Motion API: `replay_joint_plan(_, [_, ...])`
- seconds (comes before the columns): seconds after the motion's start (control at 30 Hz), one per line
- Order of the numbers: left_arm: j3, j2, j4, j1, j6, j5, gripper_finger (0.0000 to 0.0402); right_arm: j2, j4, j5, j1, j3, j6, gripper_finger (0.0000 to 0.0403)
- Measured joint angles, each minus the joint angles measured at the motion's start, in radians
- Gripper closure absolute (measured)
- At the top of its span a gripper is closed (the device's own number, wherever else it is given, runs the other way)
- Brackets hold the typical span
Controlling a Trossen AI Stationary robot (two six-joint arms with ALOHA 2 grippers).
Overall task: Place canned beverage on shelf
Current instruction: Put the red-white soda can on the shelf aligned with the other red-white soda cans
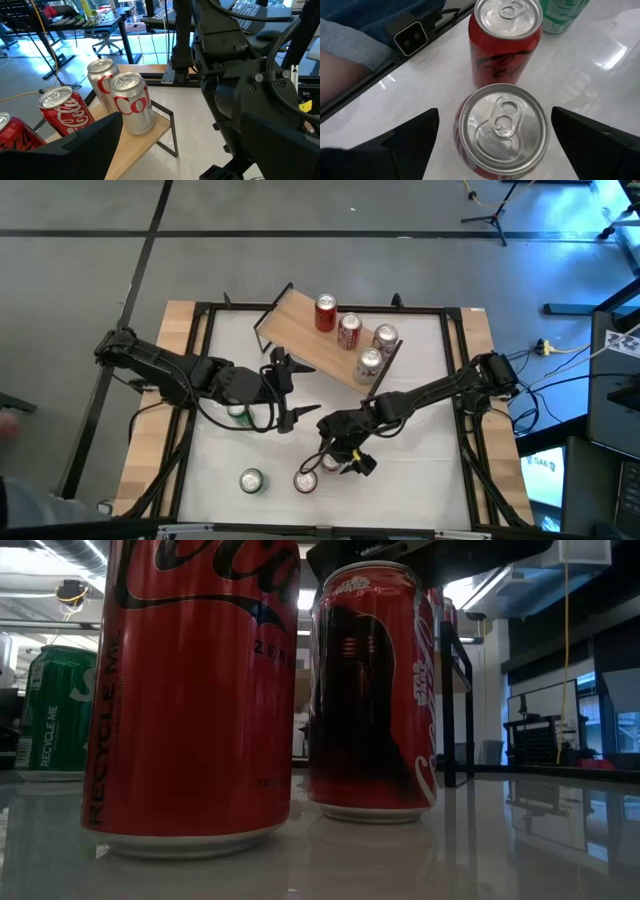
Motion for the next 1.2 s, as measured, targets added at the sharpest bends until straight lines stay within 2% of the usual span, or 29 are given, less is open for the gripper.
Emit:
replay_joint_plan(0.5, [0.0, 0.0, -0.001, 0.0, 0.0, 0.0, 0.0009, 0.043, 0.011, -0.043, -0.017, 0.0, 0.025, 0.0028])
replay_joint_plan(0.8, [0.0, 0.0, -0.001, 0.0, 0.001, 0.0, 0.0009, 0.061, 0.019, -0.028, -0.018, 0.0, 0.039, 0.0111])
replay_joint_plan(0.97, [0.0, 0.0, -0.001, 0.0, 0.001, 0.0, 0.0009, 0.061, 0.019, -0.02, -0.018, 0.0, 0.072, 0.0111])
replay_joint_plan(1.1, [0.0, 0.0, -0.001, 0.0, 0.002, -0.005, 0.0009, 0.061, 0.019, -0.002, -0.017, 0.001, 0.1, 0.0088])
replay_joint_plan(1.2, [0.0, 0.0, -0.001, 0.0, 0.002, -0.006, 0.0009, 0.061, 0.018, 0.001, -0.018, 0.001, 0.129, 0.0088])
